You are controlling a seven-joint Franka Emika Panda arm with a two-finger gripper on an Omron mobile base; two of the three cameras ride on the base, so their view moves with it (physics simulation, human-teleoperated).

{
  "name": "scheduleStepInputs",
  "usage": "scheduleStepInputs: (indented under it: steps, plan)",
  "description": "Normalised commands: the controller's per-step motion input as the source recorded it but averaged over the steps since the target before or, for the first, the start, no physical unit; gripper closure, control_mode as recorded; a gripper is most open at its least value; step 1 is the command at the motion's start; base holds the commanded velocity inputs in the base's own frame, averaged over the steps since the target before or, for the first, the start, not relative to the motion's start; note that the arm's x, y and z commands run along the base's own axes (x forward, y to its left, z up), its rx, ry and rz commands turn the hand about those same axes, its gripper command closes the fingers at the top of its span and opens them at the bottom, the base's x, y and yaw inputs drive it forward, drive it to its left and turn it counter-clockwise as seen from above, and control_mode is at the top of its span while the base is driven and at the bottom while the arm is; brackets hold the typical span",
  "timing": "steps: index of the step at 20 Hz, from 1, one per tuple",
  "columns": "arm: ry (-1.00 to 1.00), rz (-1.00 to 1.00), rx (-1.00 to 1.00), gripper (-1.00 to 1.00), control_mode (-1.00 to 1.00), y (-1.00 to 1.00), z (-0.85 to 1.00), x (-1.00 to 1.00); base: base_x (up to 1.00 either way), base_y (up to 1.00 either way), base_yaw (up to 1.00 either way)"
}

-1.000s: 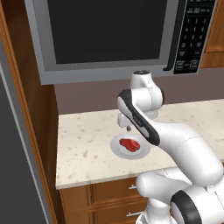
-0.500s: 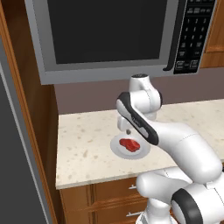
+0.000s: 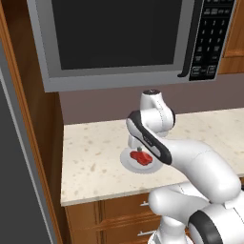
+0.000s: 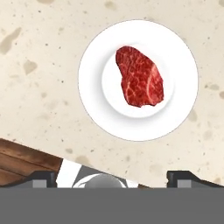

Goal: Place the steak on the counter behind the older steak on the same shelf of the fridge to maintain FIFO order. Close the fridge door when finished.

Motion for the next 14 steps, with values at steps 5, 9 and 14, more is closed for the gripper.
scheduleStepInputs:
  steps: [5, 9, 14]
  plan:
    - [-0.01, 0.03, 0.0, -1.0, -1.0, 0.0, -0.2, 0.12, 0.0, 0.0, 0.0]
    - [0.0, 0.04, 0.0, -1.0, -1.0, 0.0, -0.14, 0.04, 0.0, 0.0, 0.0]
    - [-0.01, 0.04, 0.0, -1.0, -1.0, -0.01, -0.16, 0.07, 0.0, 0.0, 0.0]
